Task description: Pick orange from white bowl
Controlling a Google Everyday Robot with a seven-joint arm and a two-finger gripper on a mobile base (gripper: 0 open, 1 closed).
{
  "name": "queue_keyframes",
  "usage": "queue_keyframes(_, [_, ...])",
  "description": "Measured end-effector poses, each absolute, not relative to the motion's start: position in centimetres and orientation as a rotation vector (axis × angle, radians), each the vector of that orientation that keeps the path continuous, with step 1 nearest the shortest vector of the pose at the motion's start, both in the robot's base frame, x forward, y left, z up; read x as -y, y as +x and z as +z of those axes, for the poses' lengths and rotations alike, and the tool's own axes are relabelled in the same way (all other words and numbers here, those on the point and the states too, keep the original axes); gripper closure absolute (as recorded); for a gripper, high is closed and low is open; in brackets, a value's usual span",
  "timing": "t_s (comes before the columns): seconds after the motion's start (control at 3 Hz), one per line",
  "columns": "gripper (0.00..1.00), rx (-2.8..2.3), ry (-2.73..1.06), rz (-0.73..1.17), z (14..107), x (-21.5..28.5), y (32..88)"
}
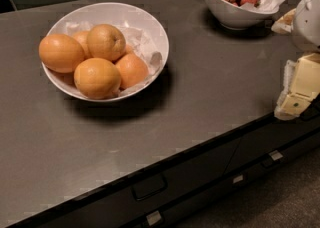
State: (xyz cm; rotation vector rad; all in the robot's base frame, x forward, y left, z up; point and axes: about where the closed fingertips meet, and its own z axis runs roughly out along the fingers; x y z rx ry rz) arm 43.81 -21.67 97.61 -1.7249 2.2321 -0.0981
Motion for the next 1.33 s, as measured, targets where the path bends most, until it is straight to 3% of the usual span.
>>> queue_keyframes(0.67, [0.0, -2.204, -1.743, -0.123, 98.3, 20.9, 44.3])
queue_keyframes(1.33, [0.0, -2.042, -1.904, -0.237, 102.3, 15.8, 48.1])
